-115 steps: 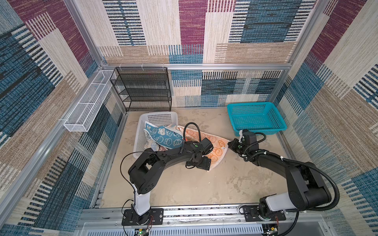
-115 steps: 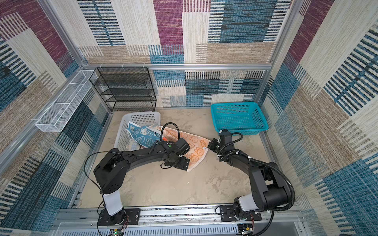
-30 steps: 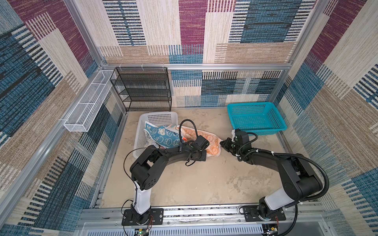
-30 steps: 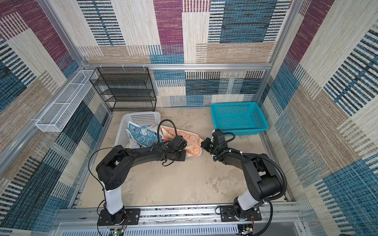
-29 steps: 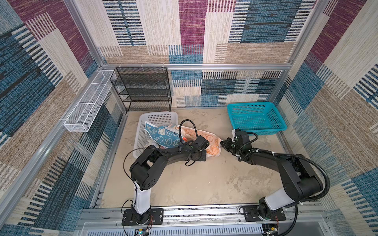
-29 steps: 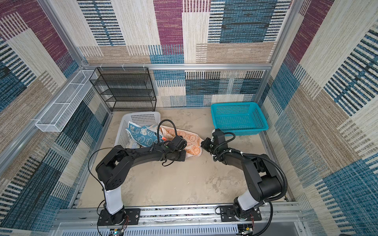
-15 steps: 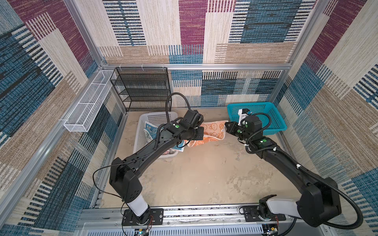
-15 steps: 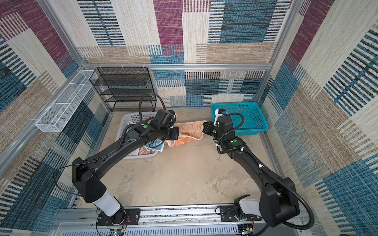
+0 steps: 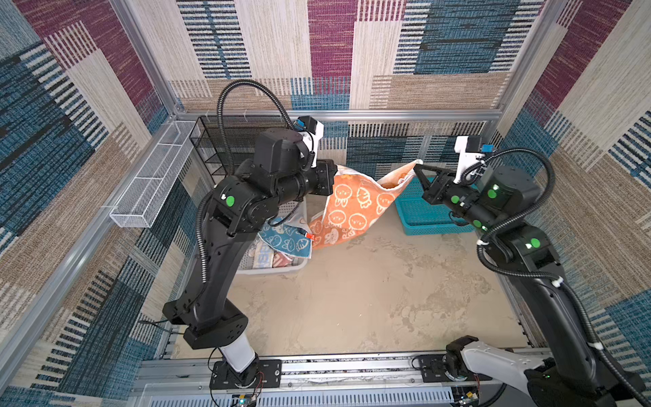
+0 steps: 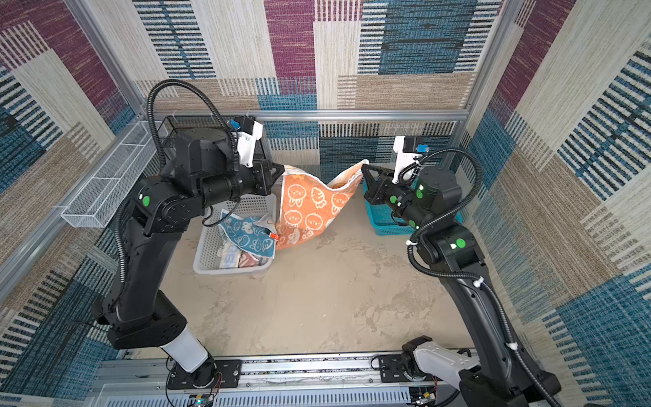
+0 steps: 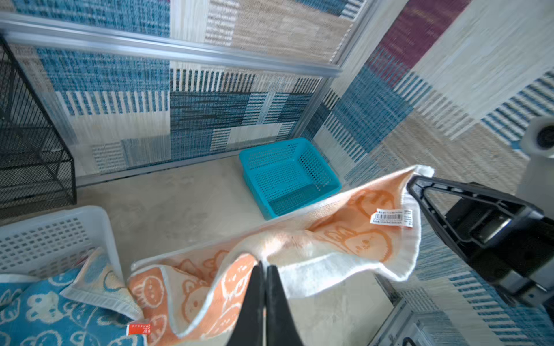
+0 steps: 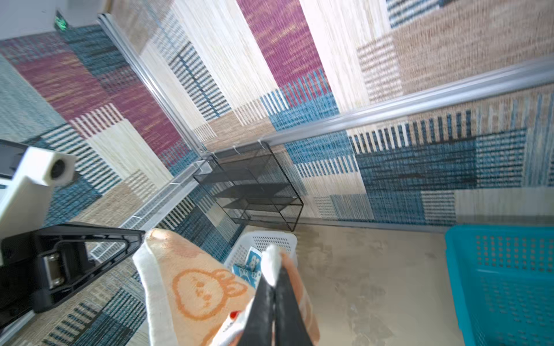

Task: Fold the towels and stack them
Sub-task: 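Lift the bunny towel high with both grippers, holding its two corners apart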

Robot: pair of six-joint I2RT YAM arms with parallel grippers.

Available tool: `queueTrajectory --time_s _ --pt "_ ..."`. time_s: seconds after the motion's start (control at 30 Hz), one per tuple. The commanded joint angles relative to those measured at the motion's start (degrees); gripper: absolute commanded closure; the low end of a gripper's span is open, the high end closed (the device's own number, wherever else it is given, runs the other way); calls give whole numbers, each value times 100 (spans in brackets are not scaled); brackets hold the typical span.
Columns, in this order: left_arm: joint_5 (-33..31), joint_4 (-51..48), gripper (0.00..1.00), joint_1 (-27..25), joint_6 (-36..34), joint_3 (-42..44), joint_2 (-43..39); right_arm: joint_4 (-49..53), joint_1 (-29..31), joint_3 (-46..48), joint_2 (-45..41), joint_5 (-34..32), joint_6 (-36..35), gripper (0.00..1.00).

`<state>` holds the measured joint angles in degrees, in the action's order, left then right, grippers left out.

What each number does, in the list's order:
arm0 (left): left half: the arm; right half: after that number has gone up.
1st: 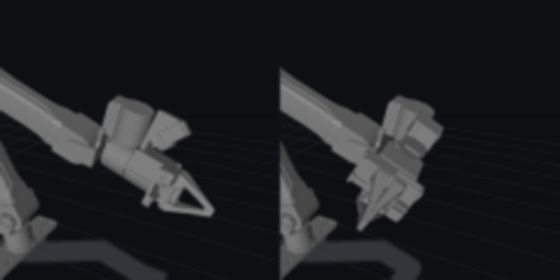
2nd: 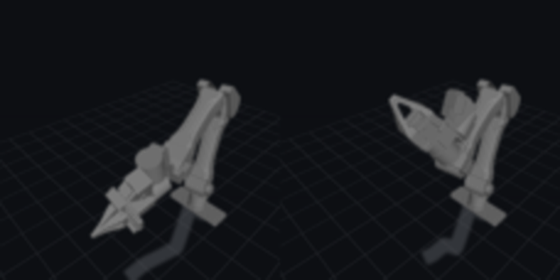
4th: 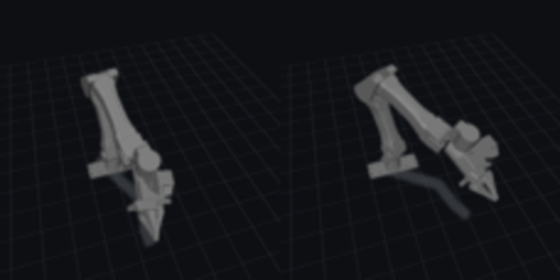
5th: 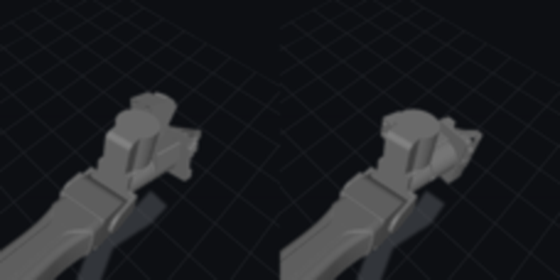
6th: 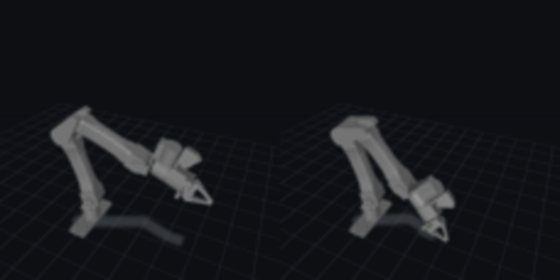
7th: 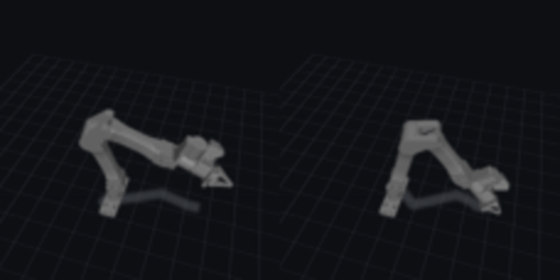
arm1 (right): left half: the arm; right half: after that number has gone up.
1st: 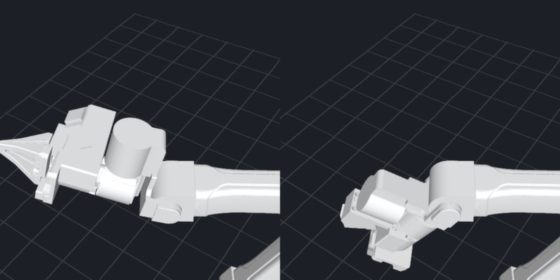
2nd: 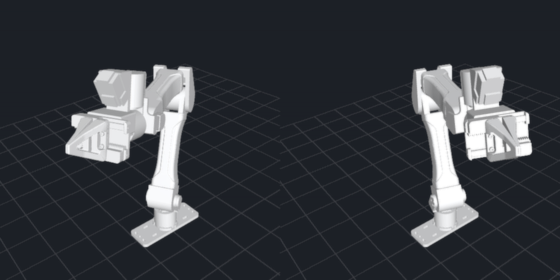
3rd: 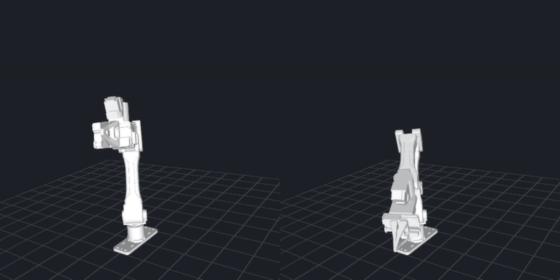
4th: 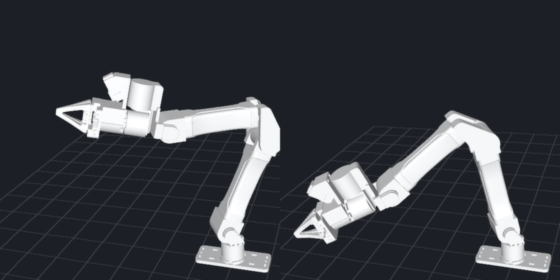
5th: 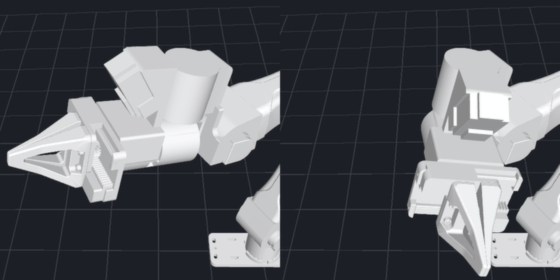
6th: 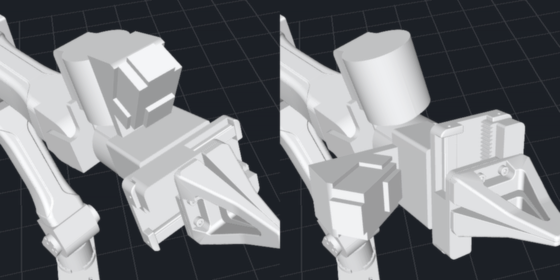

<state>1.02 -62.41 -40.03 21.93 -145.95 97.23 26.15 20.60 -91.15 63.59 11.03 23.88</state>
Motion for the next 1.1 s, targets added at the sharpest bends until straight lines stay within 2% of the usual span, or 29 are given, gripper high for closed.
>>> queueTrajectory --time_s 0.0,0.17,0.33,0.43,0.57,0.67,0.8,1.07 --pt "440 -337 100 4 -29 -347 -120 436 9 -528 -126 375 -131 100" --pt "726 -333 100 -46 253 -336 -464 795 6 -923 -384 725 -235 100" --pt "629 -333 100 -171 491 327 -1014 993 8 -752 -765 1007 -139 100" --pt "327 -332 100 -180 595 823 -1249 1040 11 -401 -945 832 -156 100" --pt "-212 -351 100 -21 543 1336 -1203 894 5 197 -925 195 -130 100" --pt "-19 -353 100 375 499 1470 -804 815 -1 369 -544 -222 -168 100" --pt "144 -180 100 872 389 1296 -65 517 -71 347 286 -442 -343 100" --pt "900 62 100 1835 235 -265 2055 -270 -719 39 1972 90 -304 100"
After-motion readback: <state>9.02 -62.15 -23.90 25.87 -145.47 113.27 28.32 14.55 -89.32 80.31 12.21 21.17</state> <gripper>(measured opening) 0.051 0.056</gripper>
